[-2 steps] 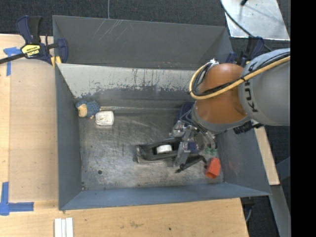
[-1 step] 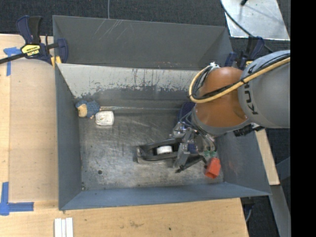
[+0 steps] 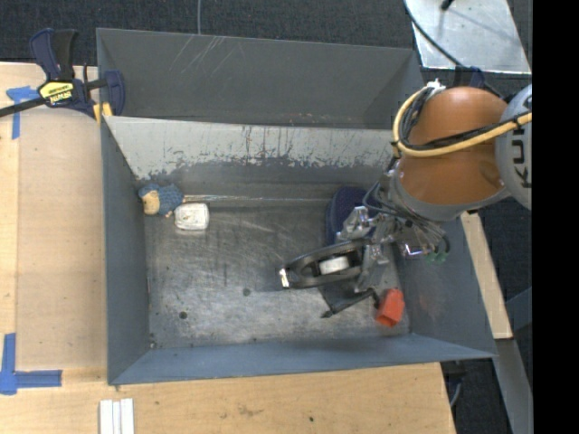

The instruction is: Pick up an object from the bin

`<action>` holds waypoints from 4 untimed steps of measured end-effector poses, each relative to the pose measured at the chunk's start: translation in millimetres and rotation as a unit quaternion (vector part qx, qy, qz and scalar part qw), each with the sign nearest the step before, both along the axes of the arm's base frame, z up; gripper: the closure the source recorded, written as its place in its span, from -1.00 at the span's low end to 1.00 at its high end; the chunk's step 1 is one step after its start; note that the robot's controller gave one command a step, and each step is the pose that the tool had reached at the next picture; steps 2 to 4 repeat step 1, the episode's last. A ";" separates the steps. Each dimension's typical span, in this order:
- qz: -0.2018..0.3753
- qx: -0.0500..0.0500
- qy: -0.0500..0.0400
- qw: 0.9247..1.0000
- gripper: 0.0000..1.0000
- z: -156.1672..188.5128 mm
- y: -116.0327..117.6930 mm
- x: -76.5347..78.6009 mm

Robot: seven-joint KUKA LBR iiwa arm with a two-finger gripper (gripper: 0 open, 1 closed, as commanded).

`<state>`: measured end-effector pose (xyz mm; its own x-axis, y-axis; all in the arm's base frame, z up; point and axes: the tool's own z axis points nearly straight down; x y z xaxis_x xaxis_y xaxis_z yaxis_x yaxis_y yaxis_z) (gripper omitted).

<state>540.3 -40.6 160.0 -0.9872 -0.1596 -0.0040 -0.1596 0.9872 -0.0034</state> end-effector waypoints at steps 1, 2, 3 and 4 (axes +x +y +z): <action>0.112 0.001 0.000 0.994 1.00 83.3 14.3 -2.8; 0.112 0.001 0.000 0.994 1.00 83.3 14.3 -2.8; 0.112 0.001 0.000 0.994 1.00 83.3 14.3 -2.8; 0.112 0.001 0.000 0.994 1.00 83.3 14.3 -2.8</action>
Offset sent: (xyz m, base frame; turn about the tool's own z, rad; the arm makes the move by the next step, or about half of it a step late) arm -0.0035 0.0145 0.0836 -0.2245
